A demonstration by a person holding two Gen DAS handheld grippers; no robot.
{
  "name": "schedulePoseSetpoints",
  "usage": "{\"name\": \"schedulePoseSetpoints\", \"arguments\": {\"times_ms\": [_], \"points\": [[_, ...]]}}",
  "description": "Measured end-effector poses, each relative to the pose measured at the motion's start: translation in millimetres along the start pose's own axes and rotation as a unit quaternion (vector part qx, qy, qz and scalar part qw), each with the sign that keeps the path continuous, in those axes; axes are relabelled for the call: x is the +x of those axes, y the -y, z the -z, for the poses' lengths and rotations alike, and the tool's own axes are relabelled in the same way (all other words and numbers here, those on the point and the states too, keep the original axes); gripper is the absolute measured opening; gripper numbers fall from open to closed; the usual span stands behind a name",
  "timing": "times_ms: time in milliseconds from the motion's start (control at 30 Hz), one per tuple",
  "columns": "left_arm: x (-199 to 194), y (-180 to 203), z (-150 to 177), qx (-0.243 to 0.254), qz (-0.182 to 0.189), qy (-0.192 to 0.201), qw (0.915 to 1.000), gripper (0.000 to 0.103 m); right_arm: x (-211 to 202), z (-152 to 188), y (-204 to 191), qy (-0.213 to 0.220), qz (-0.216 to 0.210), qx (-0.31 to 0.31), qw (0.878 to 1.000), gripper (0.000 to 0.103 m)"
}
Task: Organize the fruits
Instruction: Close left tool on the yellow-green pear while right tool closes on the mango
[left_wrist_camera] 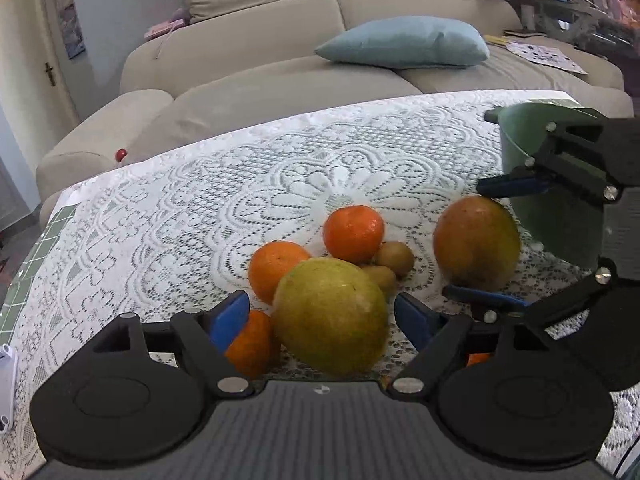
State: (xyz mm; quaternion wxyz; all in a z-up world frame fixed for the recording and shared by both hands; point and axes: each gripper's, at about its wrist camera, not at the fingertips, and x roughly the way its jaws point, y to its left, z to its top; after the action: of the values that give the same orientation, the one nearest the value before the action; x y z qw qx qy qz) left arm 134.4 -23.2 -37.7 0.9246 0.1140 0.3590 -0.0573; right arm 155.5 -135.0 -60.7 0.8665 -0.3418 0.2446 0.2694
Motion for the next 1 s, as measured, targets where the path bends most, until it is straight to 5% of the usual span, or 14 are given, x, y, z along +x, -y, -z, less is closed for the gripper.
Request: {"name": "schedulePoseSetpoints", "arguments": {"times_ms": [167,400,1000], "points": [[1.4,3.7,1.4,0.010,-0.002,-0.001,0.9999,0.095,-0.6,-1.4,-1.8,-0.003,0.005,-0.003,1.000,0.065],[-0.9,0.9,2.1,0.009,0.008,0.004,0.9999,0.074,-4.0,-2.4,-5.6,0.001,0.011,-0.015,1.000,0.065],[-8.7,-16.0,7.3,-0.036,0.064,0.017,0.9972,0.073,-26.4,-3.3,12.8,0.022,-0.018,0.049,0.998,0.065]]}}
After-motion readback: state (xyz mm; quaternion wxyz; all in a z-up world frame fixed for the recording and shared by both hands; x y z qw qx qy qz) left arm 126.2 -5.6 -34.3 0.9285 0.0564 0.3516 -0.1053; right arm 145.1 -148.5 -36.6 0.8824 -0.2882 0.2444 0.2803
